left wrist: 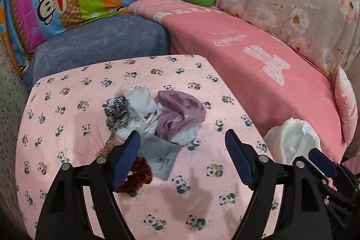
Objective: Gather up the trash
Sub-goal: 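Grasp the dark red scrunchie with the right gripper while the left grasps the tan scrunchie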
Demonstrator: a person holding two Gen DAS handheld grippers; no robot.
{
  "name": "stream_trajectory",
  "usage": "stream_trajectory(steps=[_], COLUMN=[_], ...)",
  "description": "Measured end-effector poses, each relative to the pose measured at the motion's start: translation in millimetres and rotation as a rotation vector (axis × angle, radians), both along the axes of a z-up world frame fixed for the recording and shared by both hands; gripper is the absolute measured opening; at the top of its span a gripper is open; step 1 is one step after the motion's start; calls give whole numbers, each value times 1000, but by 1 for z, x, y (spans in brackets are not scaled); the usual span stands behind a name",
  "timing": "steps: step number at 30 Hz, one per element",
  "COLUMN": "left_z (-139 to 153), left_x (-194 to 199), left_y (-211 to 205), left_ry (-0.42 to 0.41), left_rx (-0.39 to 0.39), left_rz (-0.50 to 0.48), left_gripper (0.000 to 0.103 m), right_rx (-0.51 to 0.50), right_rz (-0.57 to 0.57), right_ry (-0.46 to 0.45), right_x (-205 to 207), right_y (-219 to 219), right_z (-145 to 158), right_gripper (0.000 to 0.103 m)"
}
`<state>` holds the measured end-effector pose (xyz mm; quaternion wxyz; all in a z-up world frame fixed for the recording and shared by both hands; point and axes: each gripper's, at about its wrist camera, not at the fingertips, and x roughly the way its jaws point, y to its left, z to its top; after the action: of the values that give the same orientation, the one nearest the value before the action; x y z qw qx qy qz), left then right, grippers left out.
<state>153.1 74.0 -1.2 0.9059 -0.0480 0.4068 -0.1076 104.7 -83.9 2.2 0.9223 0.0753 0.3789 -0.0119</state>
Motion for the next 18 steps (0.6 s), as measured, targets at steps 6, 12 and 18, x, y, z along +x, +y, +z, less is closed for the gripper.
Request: stream_trajectory(steps=[6,12,18], left_z=[-22,-48,-70], left_x=[-1,-4,2], left_y=[38,67,84], left_ry=[41,99,149], left_rx=[-1,4,-2], left_rz=[46,71,87], left_gripper=[74,73,73], right_rx=[1,-14,-21], right_rz=[76,143,191], right_ry=[28,66,120], right_x=[9,19,28], right_y=[41,81,110], right_z=[-13,-32,-55], right_gripper=[49,49,49])
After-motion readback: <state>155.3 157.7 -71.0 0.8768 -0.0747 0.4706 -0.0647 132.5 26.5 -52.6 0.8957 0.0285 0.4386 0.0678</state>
